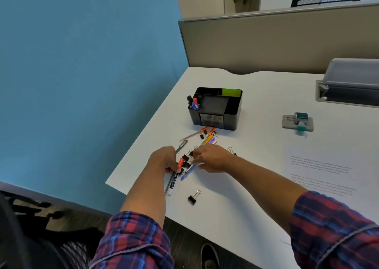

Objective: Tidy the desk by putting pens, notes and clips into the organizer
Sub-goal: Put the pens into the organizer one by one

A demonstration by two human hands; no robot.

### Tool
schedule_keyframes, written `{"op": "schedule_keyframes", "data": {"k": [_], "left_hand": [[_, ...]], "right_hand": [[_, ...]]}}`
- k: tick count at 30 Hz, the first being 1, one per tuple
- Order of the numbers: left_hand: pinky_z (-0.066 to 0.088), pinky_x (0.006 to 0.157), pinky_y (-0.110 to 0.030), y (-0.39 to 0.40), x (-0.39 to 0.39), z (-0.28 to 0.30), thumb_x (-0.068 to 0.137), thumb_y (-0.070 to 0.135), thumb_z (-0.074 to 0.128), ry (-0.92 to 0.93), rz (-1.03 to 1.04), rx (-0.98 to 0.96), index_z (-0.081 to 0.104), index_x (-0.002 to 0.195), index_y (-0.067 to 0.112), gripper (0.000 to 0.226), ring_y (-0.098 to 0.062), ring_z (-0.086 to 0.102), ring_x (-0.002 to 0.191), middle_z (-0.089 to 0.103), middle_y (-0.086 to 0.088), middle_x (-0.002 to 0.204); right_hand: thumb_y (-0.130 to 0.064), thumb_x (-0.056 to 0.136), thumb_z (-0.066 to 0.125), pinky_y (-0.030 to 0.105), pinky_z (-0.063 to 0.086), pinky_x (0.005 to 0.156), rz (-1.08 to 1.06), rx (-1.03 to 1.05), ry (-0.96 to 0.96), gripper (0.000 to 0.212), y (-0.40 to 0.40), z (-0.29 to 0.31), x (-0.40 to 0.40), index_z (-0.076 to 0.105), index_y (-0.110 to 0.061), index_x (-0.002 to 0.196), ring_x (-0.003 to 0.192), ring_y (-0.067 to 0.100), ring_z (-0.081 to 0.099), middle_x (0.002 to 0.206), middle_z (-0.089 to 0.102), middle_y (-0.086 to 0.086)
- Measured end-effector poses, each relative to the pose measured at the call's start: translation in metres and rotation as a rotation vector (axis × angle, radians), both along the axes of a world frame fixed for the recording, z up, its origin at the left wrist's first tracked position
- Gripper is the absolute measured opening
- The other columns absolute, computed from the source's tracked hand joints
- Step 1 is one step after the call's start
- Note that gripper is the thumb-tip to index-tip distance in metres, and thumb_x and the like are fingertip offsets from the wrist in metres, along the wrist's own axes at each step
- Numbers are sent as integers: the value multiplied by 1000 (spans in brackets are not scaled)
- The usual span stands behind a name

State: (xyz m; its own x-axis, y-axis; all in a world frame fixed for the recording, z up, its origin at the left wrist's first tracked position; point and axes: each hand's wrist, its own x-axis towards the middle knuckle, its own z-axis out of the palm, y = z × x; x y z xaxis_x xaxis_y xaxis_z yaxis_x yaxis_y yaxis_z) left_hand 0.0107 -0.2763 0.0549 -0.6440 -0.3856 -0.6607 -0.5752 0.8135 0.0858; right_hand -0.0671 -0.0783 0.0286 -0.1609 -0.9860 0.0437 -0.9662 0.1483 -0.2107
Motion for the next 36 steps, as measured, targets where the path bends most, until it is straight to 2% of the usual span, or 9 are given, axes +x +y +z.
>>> {"op": "schedule_keyframes", "data": {"k": [5,13,20,24,26,28,31,34,36], "left_hand": [[61,83,-37,4,-1,0,71,31,91,34,17,29,75,79,3,33,-15,76,67,76,-3,67],[61,82,-33,8,0,-7,72,30,89,94,57,81,76,80,1,33,-17,76,72,76,-4,69],[61,78,-30,10,-4,-7,72,30,89,79,33,65,75,74,6,27,-13,75,67,75,-1,67],[50,52,-20,13,-6,-3,78,25,83,92,25,58,74,81,4,23,-11,71,61,74,-1,69],[43,47,-19,13,-6,-1,82,23,74,125,31,65,71,86,5,19,-11,68,62,72,-2,73],[47,52,-23,10,-6,1,86,23,68,184,65,96,67,91,6,17,-13,68,65,72,-5,79],[58,70,-32,1,-7,1,91,24,61,318,175,233,65,100,6,21,-20,75,71,73,-11,85],[51,65,-29,-3,-8,5,96,27,53,402,241,287,60,103,5,24,-20,75,68,69,-8,84],[51,69,-34,-5,-9,6,97,28,48,447,275,287,55,97,9,20,-22,69,70,62,-8,84]], "right_hand": [[-17,90,70,24,40,76,-65,11,-3,27,11,-10,-7,73,-19,117,104,20,58,111,64,2],[-8,88,68,34,54,83,-91,58,6,32,22,-10,-15,71,-16,118,104,22,61,113,68,4],[-6,88,67,29,51,83,-115,87,0,34,27,-10,-20,70,-18,120,107,19,59,118,68,1],[-6,88,66,23,40,77,-126,94,4,32,28,-14,-22,72,-19,118,105,18,57,114,67,0],[-6,88,66,23,40,78,-131,88,1,32,28,-16,-24,73,-19,116,105,18,58,113,68,-1],[-6,87,66,23,40,78,-127,87,-2,32,28,-16,-25,73,-20,115,104,18,59,112,68,-1],[-9,88,67,22,38,76,-133,80,-12,31,28,-16,-27,73,-21,116,104,16,58,113,68,-2],[-13,88,69,21,38,76,-158,80,-31,30,27,-16,-29,73,-22,117,104,15,57,113,68,-2],[-13,88,69,21,39,76,-159,89,-38,30,26,-16,-30,73,-23,117,104,15,57,113,68,-2]]}}
